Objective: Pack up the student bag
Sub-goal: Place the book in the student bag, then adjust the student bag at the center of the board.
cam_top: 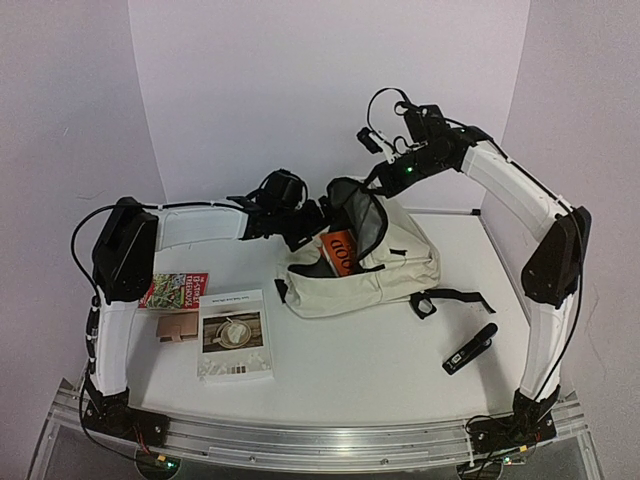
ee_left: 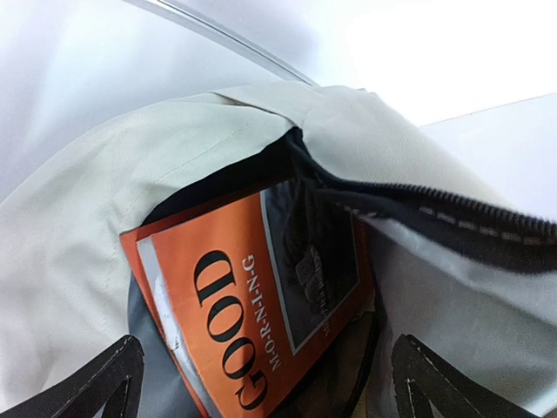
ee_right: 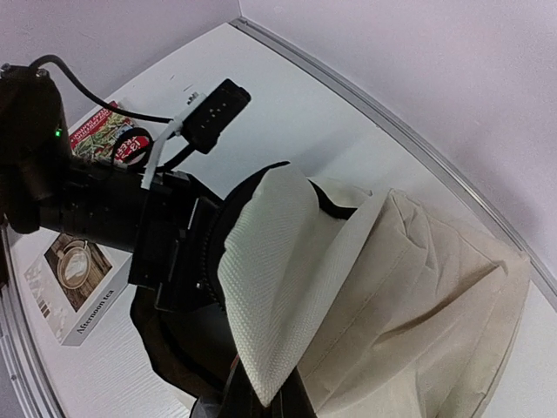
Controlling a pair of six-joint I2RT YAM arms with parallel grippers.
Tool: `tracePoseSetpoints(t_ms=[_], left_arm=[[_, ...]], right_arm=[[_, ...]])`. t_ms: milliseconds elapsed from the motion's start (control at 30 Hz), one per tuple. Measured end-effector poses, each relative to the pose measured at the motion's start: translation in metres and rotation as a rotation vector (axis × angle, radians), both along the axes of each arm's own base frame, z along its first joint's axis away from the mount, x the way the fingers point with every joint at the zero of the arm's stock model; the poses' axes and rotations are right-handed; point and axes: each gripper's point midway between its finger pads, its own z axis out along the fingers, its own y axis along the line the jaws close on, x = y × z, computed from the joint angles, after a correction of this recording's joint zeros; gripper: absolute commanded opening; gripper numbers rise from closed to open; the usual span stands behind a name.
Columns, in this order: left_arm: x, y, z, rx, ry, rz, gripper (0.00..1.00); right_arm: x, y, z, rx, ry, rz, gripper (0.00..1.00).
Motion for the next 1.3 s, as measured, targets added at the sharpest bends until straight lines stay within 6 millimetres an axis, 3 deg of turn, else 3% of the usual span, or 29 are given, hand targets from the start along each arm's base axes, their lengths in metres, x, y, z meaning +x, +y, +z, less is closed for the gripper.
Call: tracePoseSetpoints(t_ms=[67, 400, 567, 800, 900, 1167, 1300], left_arm=[[-0.004, 0.005, -0.004, 0.013, -0.001, -0.004, 1.00], [-0.024, 0.029, -0.048, 0.258, 0.033, -0.088, 0.78], [-0.018, 0.031, -0.065, 0.381, 0.034, -0.118, 0.74], [-0.014, 0.031, -0.114, 0.551, 0.068, -0.158, 0.70], [-0.015, 0.031, -0.133, 0.611, 0.082, -0.174, 0.54], [-0.013, 0.039, -0.137, 0.669, 0.065, -0.141, 0.02], [-0.024, 0.061, -0.130, 0.668, 0.061, -0.087, 0.00]], right_arm=[[0.002, -0.003, 0.000, 0.001, 0.001, -0.007, 0.00], [0.000, -0.017, 0.002, 0.016, 0.013, -0.024, 0.00], [-0.010, -0.016, -0.016, 0.034, 0.082, -0.014, 0.00], [-0.017, -0.012, -0.049, 0.058, 0.191, -0.031, 0.00], [-0.016, -0.012, -0.062, 0.068, 0.220, -0.054, 0.00], [-0.005, -0.014, -0.128, 0.019, 0.329, -0.134, 0.00], [-0.005, -0.022, -0.154, -0.031, 0.364, -0.176, 0.00]])
